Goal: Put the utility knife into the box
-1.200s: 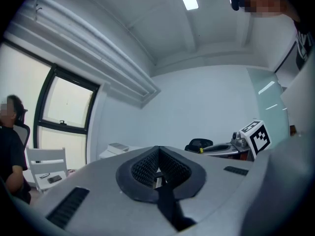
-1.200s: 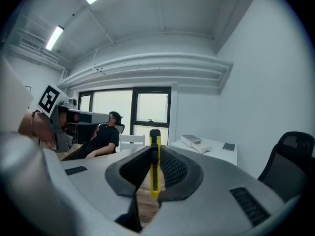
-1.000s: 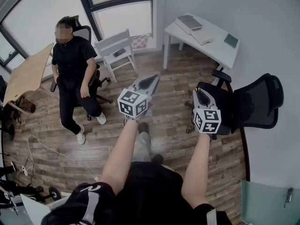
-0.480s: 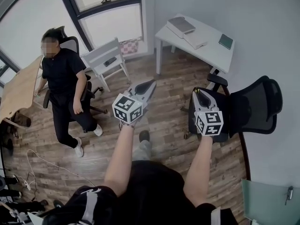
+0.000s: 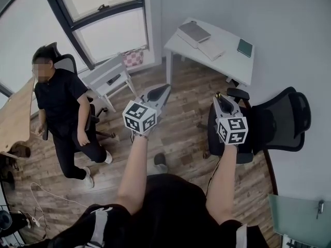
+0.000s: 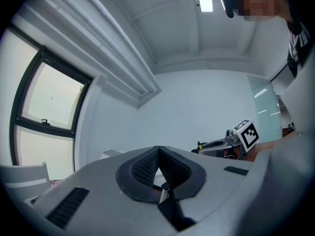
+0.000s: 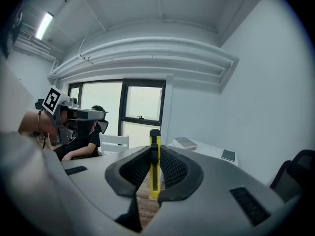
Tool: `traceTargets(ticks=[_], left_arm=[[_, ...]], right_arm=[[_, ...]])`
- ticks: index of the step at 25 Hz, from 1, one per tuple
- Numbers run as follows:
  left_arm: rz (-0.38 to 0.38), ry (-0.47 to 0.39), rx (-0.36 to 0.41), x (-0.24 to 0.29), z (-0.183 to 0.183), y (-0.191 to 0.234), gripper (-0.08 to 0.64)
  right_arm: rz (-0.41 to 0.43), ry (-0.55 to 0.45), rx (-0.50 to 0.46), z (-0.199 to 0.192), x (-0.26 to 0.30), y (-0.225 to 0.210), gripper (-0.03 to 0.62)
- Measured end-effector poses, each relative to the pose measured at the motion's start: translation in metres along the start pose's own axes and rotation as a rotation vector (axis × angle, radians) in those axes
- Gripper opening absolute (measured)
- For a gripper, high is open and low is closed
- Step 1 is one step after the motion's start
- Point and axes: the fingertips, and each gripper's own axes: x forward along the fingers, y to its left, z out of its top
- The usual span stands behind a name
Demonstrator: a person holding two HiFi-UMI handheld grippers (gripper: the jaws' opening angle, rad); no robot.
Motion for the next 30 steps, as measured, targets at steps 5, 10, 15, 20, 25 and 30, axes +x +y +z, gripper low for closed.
traceTargets(ticks=[5, 10, 15, 20, 25, 30], left_arm=[[-0.028, 0.006, -0.007, 0.014, 0.002, 0.035, 0.026], [-0.056, 0.021, -0.023, 0.032, -0.004, 0.056, 0.025], [-0.070, 0.019, -0.034, 0.062, -0.009, 0.071, 0.025], [-0.083, 0.034, -0.034, 0.102, -0.019, 0.091, 0.026], [-0.082, 0.051, -0.018, 0.159, -0.023, 0.115, 0.026], [-0.071, 0.058, -0.009, 0.223, -0.019, 0.145, 0.025]], right_arm=[[-0.026, 0.021, 0.004, 0.003, 0.034, 0.002, 0.072], [-0.049, 0.044, 0.015, 0.000, 0.057, -0.004, 0.072], [-0.064, 0.049, 0.044, -0.007, 0.076, -0.022, 0.072], [-0.073, 0.050, 0.057, -0.019, 0.110, -0.049, 0.072], [-0.071, 0.059, 0.053, -0.023, 0.157, -0.097, 0.072], [-0.051, 0.055, 0.069, -0.019, 0.212, -0.148, 0.072]])
